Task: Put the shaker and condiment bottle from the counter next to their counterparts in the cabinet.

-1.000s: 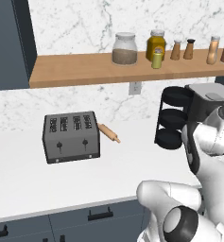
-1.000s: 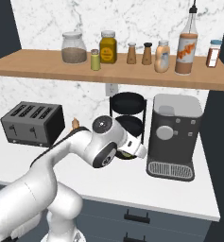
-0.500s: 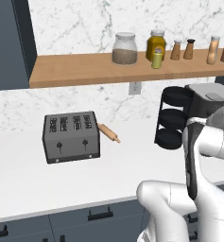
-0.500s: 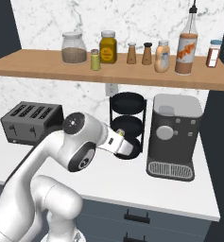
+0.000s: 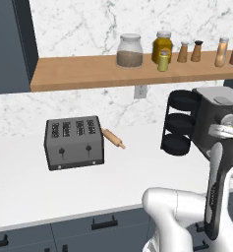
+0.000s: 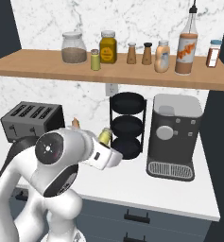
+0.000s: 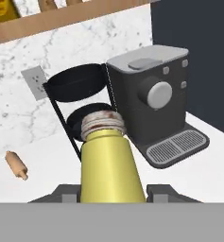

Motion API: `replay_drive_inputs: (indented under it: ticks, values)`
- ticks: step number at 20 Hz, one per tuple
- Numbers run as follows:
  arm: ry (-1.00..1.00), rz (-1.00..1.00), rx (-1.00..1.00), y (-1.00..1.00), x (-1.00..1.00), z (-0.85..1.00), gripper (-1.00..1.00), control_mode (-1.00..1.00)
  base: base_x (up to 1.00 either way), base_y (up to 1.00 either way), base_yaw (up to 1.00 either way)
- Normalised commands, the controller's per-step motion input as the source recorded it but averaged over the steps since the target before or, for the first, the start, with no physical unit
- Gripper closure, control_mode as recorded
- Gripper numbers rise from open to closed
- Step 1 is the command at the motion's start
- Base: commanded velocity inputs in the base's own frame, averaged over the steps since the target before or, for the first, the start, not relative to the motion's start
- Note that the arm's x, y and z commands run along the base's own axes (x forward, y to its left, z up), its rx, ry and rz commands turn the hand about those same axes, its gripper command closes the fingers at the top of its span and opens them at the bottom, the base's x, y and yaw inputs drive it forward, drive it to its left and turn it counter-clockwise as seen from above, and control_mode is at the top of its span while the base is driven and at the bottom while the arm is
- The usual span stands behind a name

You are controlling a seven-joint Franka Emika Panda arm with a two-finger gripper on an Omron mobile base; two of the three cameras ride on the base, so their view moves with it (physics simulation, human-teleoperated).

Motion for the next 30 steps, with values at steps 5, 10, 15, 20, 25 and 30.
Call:
replay_drive_inputs:
  ticks: [5,10,15,20,25,30]
  values:
    - [-0.29,0.1,-0.06,0.46,-0.61,0.28,1.0,-1.0,0.0,0.0,0.0]
    - [-0.17,0.04,-0.15,0.65,-0.3,0.4,1.0,-1.0,0.0,0.0,0.0]
    - [-0.23,0.0,-0.17,0.76,-0.06,0.33,1.0,-1.0,0.0,0.0,0.0]
    - [-0.22,-0.03,-0.02,0.45,0.14,0.15,1.0,-1.0,0.0,0.0,0.0]
    - [-0.29,-0.06,0.0,0.23,0.43,0.01,1.0,-1.0,0.0,0.0,0.0]
    - [-0.35,-0.04,-0.01,0.02,0.35,0.0,1.0,-1.0,0.0,0.0,0.0]
